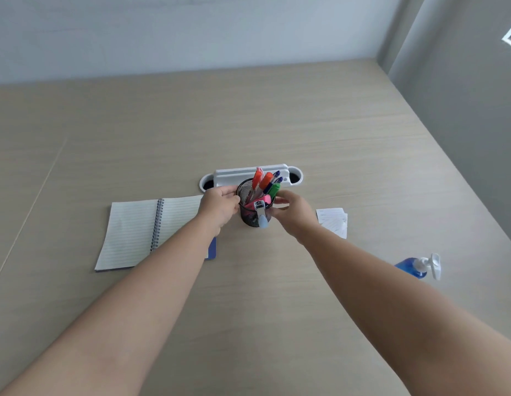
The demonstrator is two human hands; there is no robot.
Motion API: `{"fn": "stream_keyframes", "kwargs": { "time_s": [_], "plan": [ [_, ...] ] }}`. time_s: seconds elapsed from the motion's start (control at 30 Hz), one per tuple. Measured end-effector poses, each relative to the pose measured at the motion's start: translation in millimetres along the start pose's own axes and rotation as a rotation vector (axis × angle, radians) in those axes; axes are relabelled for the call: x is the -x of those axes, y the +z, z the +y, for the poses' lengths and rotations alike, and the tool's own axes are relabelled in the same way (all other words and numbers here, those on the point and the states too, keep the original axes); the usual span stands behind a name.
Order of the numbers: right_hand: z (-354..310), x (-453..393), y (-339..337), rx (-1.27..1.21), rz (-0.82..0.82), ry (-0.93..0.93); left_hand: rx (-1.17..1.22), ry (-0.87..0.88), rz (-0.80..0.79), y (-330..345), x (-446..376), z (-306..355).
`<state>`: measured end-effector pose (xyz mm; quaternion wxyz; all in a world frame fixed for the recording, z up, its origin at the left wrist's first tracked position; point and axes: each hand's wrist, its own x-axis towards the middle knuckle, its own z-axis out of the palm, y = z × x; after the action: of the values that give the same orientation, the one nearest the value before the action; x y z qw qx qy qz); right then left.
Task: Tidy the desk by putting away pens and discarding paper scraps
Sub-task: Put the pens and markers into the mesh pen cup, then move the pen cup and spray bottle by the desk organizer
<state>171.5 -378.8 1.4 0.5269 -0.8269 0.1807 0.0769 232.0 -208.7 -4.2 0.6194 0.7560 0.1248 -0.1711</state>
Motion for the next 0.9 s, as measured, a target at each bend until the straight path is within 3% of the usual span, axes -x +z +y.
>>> {"fn": "stream_keyframes", "kwargs": {
  "time_s": [0.4,0.53,0.63,0.77,0.83,0.9],
  "plan": [
    [-4,-30,11,-0.094,-0.033,-0.015,0.070,0.049,-0.027,-10,-11,7],
    [8,-14,-2,-0.110,-0.045,-0.002,0.054,0.044,0.056,-10,5,-20],
    [34,14,-11,-0.157,0.018,0.056,-0.205,0.086,0.090,-2,32,-47],
    [92,78,-28,-0.266,0.109,0.219,-0.585,0.216,-0.020,22,59,-91],
    [135,127,-53,-0.324,0.267,0.337,-0.779,0.315,-0.156,57,79,-111],
    [159,148,-58,-0.425,0.401,0.436,-0.966,0.277,-0.210,62,81,-118]
  ]
}}
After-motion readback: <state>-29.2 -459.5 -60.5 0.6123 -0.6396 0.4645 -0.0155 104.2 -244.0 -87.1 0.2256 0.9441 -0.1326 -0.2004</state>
